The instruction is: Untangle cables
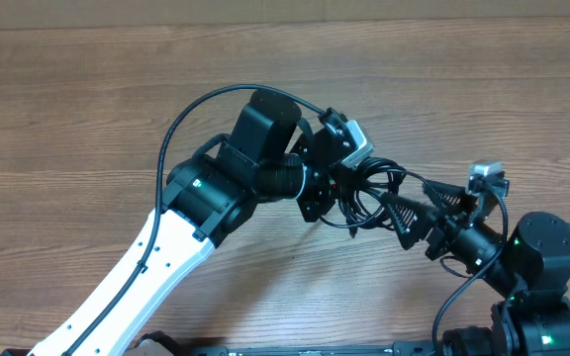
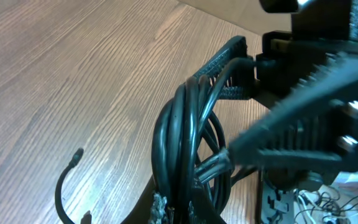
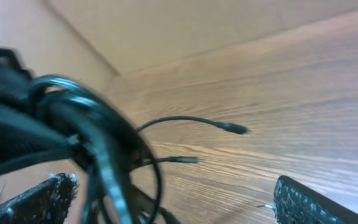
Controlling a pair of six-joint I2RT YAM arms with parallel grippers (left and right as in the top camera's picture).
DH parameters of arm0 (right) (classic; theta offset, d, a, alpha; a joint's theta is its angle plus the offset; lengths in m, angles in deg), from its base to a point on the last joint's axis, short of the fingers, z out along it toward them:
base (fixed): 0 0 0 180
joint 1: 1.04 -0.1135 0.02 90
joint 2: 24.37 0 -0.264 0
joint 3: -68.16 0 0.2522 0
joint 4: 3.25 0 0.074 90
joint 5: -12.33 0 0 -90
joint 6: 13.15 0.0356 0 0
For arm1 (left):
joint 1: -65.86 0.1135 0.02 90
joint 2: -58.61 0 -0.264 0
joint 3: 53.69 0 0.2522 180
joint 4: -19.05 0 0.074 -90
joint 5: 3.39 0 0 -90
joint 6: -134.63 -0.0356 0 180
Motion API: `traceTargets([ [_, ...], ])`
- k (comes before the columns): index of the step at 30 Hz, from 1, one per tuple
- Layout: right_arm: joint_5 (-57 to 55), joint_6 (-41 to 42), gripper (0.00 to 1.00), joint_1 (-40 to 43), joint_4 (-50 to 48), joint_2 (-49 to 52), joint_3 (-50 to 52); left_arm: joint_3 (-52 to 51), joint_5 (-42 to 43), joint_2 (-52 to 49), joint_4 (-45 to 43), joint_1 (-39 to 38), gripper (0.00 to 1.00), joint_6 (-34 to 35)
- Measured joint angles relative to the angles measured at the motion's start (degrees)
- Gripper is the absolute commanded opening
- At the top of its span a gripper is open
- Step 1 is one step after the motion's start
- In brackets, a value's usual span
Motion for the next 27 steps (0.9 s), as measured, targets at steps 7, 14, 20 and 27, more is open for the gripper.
traceTargets([
  [7,-3.7,1.7,1.00,0.0,0.7,0.0,0.0,0.0,2.4,0.0,0.1,0.0,0.04,-3.7],
  [14,-3.7,-0.7,0.99,0.0,2.0,0.0,0.0,0.0,3.0,-0.3,-0.1,0.0,0.04,-4.9],
  [20,-3.7,-2.6,0.88,0.0,2.2,0.0,0.0,0.0,4.0,-0.3,-2.6,0.0,0.04,-5.1],
  [27,-3.7,-4.5,0.88,0.0,3.1,-0.5,-0.3,-0.3,9.0,-0.7,-7.9,0.1,0.04,-6.1],
])
